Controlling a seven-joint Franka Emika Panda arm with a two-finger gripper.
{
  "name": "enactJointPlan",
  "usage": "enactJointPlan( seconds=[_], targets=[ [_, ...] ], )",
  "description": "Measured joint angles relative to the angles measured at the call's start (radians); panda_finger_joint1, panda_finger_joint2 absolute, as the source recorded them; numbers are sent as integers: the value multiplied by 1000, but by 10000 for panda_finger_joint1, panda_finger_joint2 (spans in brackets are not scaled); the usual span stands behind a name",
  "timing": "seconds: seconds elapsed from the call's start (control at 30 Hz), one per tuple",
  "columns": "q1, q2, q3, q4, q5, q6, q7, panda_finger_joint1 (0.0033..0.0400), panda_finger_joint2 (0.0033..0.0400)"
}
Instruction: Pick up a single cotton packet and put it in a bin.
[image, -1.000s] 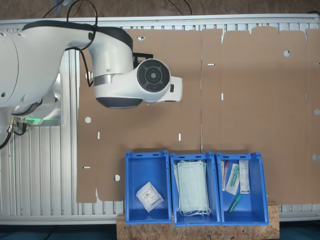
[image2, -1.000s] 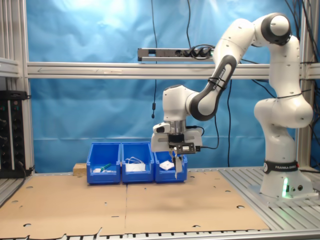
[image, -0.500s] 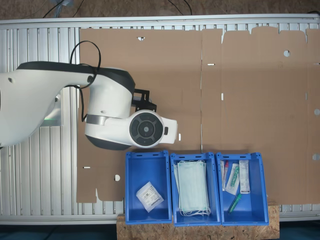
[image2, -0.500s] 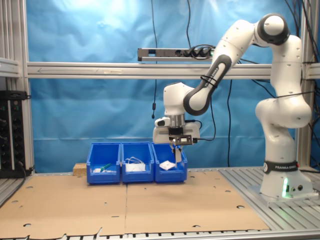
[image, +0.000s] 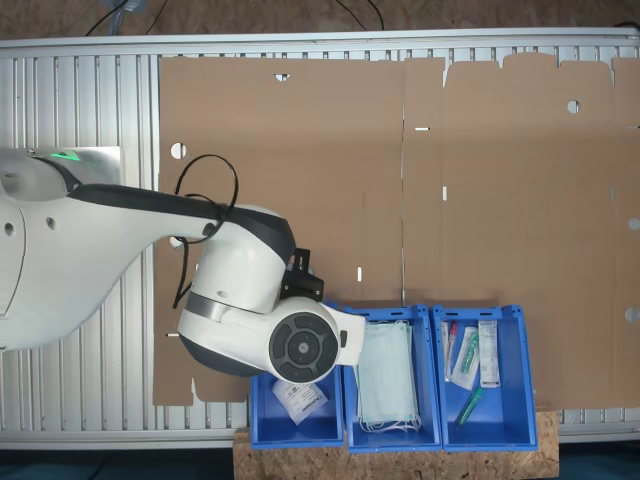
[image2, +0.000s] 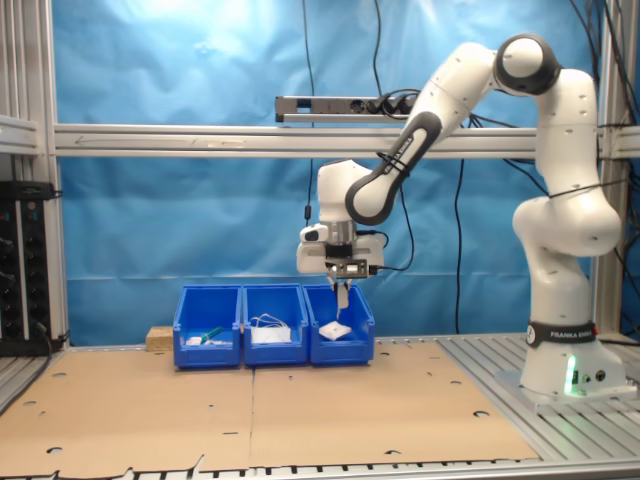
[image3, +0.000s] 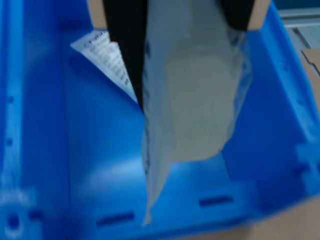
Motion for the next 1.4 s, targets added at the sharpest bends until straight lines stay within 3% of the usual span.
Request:
enactJointPlan(
  seconds=[0.23,0.6,1.4],
  targets=[
    [-5,59,-40,52,0,0,-62,55,55],
    [-39,89,-88,75,-1,6,-135,55,55],
    [-50,92,-104,80,-1,14,-224,55,55]
  ],
)
